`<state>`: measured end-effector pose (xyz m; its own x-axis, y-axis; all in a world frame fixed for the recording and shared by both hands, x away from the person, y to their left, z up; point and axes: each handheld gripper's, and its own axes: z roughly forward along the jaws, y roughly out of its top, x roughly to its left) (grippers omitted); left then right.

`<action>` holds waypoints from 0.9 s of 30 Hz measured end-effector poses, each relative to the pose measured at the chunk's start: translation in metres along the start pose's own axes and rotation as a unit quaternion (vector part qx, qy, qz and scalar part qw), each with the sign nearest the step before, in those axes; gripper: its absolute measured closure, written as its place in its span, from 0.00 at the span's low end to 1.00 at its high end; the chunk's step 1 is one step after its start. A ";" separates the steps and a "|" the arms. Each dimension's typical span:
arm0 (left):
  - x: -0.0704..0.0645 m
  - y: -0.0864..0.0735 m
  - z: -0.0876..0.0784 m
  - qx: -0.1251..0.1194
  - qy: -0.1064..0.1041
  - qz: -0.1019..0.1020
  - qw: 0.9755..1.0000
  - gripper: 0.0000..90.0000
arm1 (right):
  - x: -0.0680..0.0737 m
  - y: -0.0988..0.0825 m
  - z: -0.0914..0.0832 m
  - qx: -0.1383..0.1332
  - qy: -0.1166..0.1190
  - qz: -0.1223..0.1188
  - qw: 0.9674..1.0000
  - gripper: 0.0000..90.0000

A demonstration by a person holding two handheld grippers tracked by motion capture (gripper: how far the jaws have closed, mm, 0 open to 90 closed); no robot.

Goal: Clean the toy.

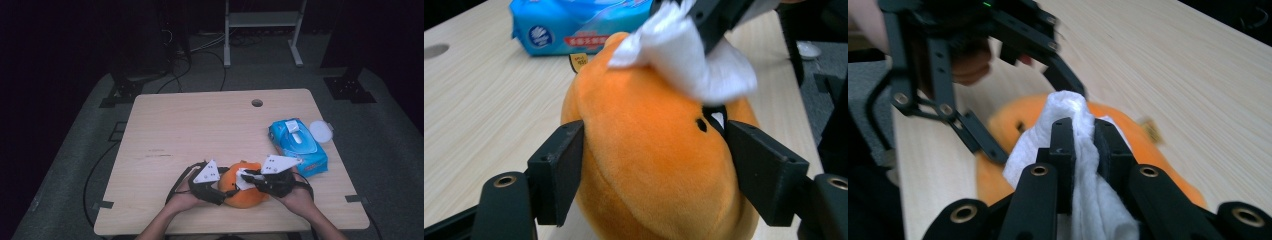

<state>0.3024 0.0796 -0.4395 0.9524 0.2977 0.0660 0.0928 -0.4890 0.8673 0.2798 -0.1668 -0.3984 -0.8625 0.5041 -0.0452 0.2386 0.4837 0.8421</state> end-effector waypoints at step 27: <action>0.012 0.002 -0.003 0.000 0.011 -0.039 0.999 0.16 | -0.014 -0.012 -0.007 0.014 -0.031 0.017 0.999 0.88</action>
<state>0.3135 0.0852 -0.4356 0.9359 0.3521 0.0092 0.1660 -0.4642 0.8700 0.2862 -0.1844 -0.4044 -0.8244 0.5638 -0.0502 0.2812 0.4848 0.8282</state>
